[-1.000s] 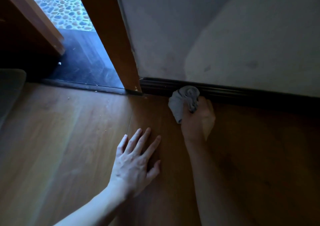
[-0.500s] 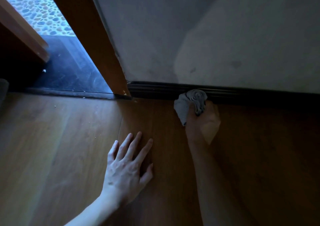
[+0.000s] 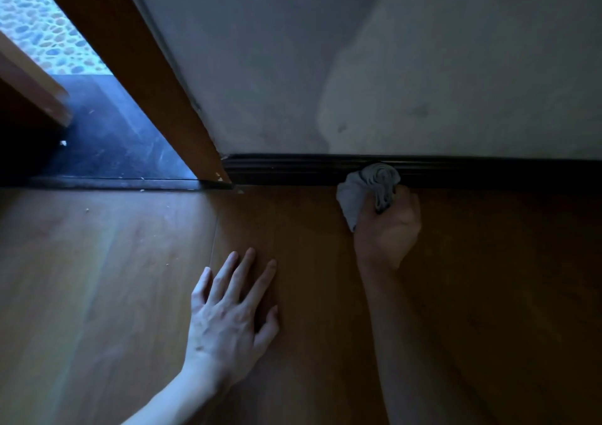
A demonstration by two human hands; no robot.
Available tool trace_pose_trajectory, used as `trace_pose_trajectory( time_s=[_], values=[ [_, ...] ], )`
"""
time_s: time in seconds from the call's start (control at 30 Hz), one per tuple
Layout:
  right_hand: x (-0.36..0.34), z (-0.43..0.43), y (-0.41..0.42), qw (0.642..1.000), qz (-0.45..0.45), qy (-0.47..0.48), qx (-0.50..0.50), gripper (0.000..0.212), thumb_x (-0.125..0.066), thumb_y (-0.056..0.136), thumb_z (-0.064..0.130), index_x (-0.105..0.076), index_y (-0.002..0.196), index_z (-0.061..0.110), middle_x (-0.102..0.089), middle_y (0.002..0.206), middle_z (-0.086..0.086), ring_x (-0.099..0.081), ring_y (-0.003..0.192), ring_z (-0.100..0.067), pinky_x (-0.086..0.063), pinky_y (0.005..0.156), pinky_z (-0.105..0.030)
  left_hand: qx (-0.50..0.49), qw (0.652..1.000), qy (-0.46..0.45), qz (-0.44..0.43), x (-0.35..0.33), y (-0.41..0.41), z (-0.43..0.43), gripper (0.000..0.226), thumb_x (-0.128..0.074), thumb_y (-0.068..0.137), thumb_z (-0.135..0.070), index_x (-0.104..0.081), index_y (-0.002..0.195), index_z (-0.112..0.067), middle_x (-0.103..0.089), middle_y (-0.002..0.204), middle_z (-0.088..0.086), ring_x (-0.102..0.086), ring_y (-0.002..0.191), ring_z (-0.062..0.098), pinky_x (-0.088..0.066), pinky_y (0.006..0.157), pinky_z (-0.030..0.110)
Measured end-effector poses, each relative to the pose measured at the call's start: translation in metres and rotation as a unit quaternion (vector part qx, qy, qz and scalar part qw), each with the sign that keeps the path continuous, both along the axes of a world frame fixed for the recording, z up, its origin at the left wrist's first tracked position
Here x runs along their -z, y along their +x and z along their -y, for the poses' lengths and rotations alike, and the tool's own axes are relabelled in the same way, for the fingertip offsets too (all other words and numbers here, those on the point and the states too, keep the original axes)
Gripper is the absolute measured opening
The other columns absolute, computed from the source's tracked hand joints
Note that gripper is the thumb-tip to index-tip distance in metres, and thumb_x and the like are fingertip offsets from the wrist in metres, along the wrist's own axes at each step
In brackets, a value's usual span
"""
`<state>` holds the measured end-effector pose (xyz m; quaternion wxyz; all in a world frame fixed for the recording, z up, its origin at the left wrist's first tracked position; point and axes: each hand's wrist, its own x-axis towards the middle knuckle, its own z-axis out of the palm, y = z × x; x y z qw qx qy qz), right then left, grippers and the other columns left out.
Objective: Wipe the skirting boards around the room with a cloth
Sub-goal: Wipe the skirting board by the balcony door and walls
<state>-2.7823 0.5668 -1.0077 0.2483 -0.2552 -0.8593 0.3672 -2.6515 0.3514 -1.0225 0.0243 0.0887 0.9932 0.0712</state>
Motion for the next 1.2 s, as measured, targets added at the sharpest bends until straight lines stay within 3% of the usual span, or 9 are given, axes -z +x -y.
trace_pose_trajectory(
  time_s=[0.13, 0.27, 0.47, 0.53, 0.63, 0.77, 0.97, 1.1, 1.2],
  values=[
    [-0.001, -0.006, 0.0, 0.999, -0.006, -0.004, -0.032, 0.017, -0.064, 0.09, 0.016, -0.065, 0.095, -0.001, -0.061, 0.096, -0.018, -0.058, 0.084, -0.028, -0.051, 0.07, -0.037, 0.005, 1.0, 0.001, 0.0, 0.0, 0.0, 0.001, 0.066, -0.045, 0.087, -0.054, -0.048, 0.148, -0.031, -0.042, 0.157, 0.007, -0.033, 0.146, 0.028, -0.021, 0.117, 0.056],
    [-0.002, -0.01, 0.001, 1.0, -0.006, -0.007, -0.01, 0.017, -0.066, 0.091, 0.015, -0.065, 0.098, -0.001, -0.062, 0.098, -0.018, -0.058, 0.086, -0.027, -0.046, 0.071, -0.029, 0.004, 1.0, -0.002, 0.003, -0.002, 0.0, -0.001, 0.065, -0.045, 0.087, -0.053, -0.048, 0.148, -0.031, -0.042, 0.157, 0.007, -0.034, 0.146, 0.029, -0.022, 0.117, 0.056],
    [-0.002, -0.004, -0.001, 1.0, -0.01, -0.013, 0.001, 0.015, -0.067, 0.089, 0.013, -0.065, 0.092, -0.001, -0.061, 0.094, -0.018, -0.058, 0.083, -0.027, -0.046, 0.068, -0.03, 0.007, 1.0, -0.001, 0.013, -0.005, -0.001, -0.002, 0.065, -0.045, 0.086, -0.053, -0.051, 0.147, -0.03, -0.043, 0.156, 0.007, -0.036, 0.145, 0.029, -0.022, 0.116, 0.055],
    [-0.003, 0.004, 0.0, 0.999, -0.016, -0.004, -0.028, 0.015, -0.068, 0.088, 0.012, -0.066, 0.093, -0.001, -0.061, 0.094, -0.017, -0.057, 0.082, -0.023, -0.041, 0.066, -0.025, 0.003, 1.0, -0.001, 0.017, -0.006, -0.001, -0.002, 0.065, -0.044, 0.086, -0.053, -0.051, 0.147, -0.031, -0.044, 0.156, 0.007, -0.037, 0.145, 0.03, -0.022, 0.116, 0.055],
    [-0.003, 0.01, 0.0, 0.994, -0.016, 0.017, -0.103, 0.022, -0.067, 0.089, 0.016, -0.067, 0.102, -0.001, -0.062, 0.099, -0.015, -0.058, 0.086, -0.022, -0.049, 0.07, -0.03, 0.003, 1.0, 0.0, 0.027, -0.008, 0.0, -0.002, 0.064, -0.044, 0.087, -0.054, -0.049, 0.148, -0.032, -0.043, 0.157, 0.006, -0.036, 0.146, 0.029, -0.024, 0.115, 0.057],
    [-0.002, 0.021, 0.001, 0.998, -0.027, -0.01, -0.05, 0.018, -0.066, 0.089, 0.017, -0.065, 0.097, 0.0, -0.062, 0.096, -0.015, -0.059, 0.084, -0.023, -0.051, 0.068, -0.033, -0.001, 0.999, -0.004, 0.045, -0.012, -0.001, -0.002, 0.064, -0.043, 0.087, -0.055, -0.05, 0.147, -0.033, -0.042, 0.157, 0.005, -0.037, 0.146, 0.029, -0.023, 0.115, 0.056],
    [-0.007, 0.056, -0.003, 0.986, 0.003, 0.031, -0.162, 0.019, -0.069, 0.084, 0.01, -0.065, 0.099, 0.0, -0.061, 0.101, -0.015, -0.06, 0.09, -0.028, -0.049, 0.069, -0.031, -0.028, 0.996, 0.012, 0.078, -0.02, -0.006, -0.007, 0.063, -0.044, 0.086, -0.054, -0.051, 0.146, -0.036, -0.044, 0.156, 0.004, -0.036, 0.146, 0.029, -0.023, 0.117, 0.057],
    [-0.004, 0.032, -0.001, 0.993, 0.0, 0.014, -0.116, 0.021, -0.067, 0.088, 0.015, -0.065, 0.103, 0.0, -0.062, 0.102, -0.015, -0.06, 0.091, -0.027, -0.052, 0.072, -0.032, -0.005, 0.997, 0.038, 0.074, -0.025, -0.021, -0.02, 0.063, -0.046, 0.086, -0.055, -0.05, 0.146, -0.035, -0.04, 0.157, 0.003, -0.034, 0.146, 0.026, -0.023, 0.119, 0.056],
    [-0.003, -0.005, 0.0, 0.999, -0.006, 0.005, -0.036, 0.019, -0.067, 0.09, 0.016, -0.065, 0.1, 0.0, -0.062, 0.098, -0.016, -0.059, 0.087, -0.027, -0.053, 0.072, -0.039, 0.041, 0.994, 0.034, 0.091, -0.022, -0.031, -0.035, 0.067, -0.037, 0.091, -0.062, -0.032, 0.154, -0.043, -0.02, 0.166, -0.003, -0.013, 0.154, 0.02, -0.01, 0.125, 0.048]
  ],
)
